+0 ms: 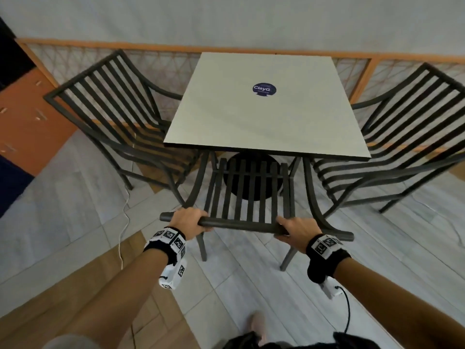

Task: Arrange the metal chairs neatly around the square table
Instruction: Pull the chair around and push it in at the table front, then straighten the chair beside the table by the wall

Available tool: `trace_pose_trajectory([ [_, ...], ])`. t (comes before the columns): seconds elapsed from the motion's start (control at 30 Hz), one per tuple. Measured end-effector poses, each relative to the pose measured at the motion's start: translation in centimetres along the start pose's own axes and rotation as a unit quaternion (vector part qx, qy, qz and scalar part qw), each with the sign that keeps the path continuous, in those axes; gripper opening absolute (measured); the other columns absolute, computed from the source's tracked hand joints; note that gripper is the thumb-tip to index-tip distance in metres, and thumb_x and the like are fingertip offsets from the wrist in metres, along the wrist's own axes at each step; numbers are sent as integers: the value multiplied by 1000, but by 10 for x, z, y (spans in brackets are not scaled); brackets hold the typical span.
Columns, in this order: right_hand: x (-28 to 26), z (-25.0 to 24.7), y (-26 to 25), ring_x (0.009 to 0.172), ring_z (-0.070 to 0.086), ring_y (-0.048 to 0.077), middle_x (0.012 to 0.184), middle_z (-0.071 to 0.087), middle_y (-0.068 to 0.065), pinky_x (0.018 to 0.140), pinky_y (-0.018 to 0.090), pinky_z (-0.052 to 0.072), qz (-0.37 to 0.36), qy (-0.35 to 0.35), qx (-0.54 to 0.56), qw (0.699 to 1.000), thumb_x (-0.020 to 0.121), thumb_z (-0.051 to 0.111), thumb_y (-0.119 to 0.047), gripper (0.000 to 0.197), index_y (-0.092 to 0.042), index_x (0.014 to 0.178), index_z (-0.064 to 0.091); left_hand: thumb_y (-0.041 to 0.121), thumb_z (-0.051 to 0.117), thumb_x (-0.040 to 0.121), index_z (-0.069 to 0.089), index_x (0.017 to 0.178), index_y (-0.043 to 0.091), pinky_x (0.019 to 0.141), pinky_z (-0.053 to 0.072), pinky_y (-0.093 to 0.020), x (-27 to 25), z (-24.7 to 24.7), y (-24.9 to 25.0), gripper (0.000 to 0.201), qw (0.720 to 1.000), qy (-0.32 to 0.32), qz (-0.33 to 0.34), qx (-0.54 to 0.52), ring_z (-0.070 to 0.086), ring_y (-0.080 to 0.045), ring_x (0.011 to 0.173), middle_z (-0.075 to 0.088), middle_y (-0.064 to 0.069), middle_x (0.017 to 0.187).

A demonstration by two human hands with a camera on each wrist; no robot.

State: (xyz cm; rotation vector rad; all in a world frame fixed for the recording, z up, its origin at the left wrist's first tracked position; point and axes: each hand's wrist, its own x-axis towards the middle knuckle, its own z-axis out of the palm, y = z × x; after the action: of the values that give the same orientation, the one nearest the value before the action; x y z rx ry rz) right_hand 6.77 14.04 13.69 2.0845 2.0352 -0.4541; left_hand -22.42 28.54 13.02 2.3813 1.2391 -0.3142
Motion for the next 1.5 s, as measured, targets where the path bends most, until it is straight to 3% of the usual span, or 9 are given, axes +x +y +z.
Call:
trace_pose_trajectory([
  [0.3, 81, -119, -95, 70, 62, 3, 88, 72, -11, 66, 25, 50, -228, -26, 119, 966, 82, 50, -66, 37, -36, 103, 53, 44, 60, 88, 72, 103, 26, 79, 51, -29, -35, -54, -51, 26, 987, -12, 54, -148, 65, -12, 85, 73, 3, 96],
  [0.4, 127, -156, -146, 69, 60, -4, 76, 66, -15, 70, 26, 52, -270, -26, 147, 951, 81, 56, -63, 33, -34, 97, 58, 59, 45, 89, 73, 90, 22, 79, 52, -32, -32, -75, -106, 46, 985, 21, 14, -169, 67, -13, 79, 75, 3, 85],
  [0.53, 204, -184, -214, 59, 60, -7, 69, 67, -10, 66, 27, 53, -292, -2, 220, 931, 81, 65, -51, 24, -31, 93, 62, 49, 46, 94, 72, 92, 16, 76, 52, -33, -7, -103, -199, 41, 992, 22, -8, -124, 67, -14, 76, 75, 2, 81],
  [0.77, 383, -181, -321, 56, 66, 1, 74, 72, -3, 58, 23, 54, -231, -60, 305, 922, 85, 66, -37, 9, -30, 88, 61, 39, 45, 97, 71, 99, 17, 82, 52, -35, 101, -145, -377, 35, 994, -46, -36, -88, 68, -20, 85, 74, -2, 92],
  [0.93, 519, -133, -369, 81, 66, 20, 89, 70, -2, 75, 34, 53, -142, -63, 260, 953, 85, 63, -32, 10, -32, 94, 57, 39, 37, 99, 67, 99, 15, 81, 53, -40, 187, -165, -464, 38, 998, -25, -6, -62, 67, -26, 85, 72, -8, 94],
  [1.07, 601, -79, -389, 117, 49, 27, 133, 46, 6, 101, 45, 44, -66, -78, 225, 969, 84, 66, -30, 48, -21, 126, 45, 23, 45, 97, 66, 103, 12, 84, 49, -39, 250, -161, -514, 24, 999, 35, -2, 15, 64, -29, 96, 70, -10, 105],
  [1.17, 640, -36, -402, 134, 34, 34, 151, 28, 10, 112, 52, 31, -16, -114, 175, 978, 88, 60, -32, 70, -19, 144, 22, 11, 55, 89, 57, 124, 16, 100, 45, -42, 287, -145, -548, 35, 997, 18, -20, 69, 56, -25, 119, 60, -6, 129],
  [1.27, 661, -11, -407, 126, 44, 34, 141, 42, 13, 103, 53, 40, 2, -126, 154, 980, 91, 55, -19, 64, -18, 145, 20, 7, 59, 87, 44, 140, 25, 113, 32, -47, 309, -131, -572, 59, 996, 17, -37, 77, 38, -22, 139, 43, 0, 150],
  [1.5, 659, -1, -387, 123, 44, 35, 134, 45, 13, 96, 60, 43, 37, -115, 120, 985, 78, 61, 4, 76, -19, 142, 24, 10, 65, 82, 50, 136, 32, 116, 11, -63, 330, -122, -583, 60, 988, 38, -51, 142, 39, -26, 140, 55, -1, 141],
])
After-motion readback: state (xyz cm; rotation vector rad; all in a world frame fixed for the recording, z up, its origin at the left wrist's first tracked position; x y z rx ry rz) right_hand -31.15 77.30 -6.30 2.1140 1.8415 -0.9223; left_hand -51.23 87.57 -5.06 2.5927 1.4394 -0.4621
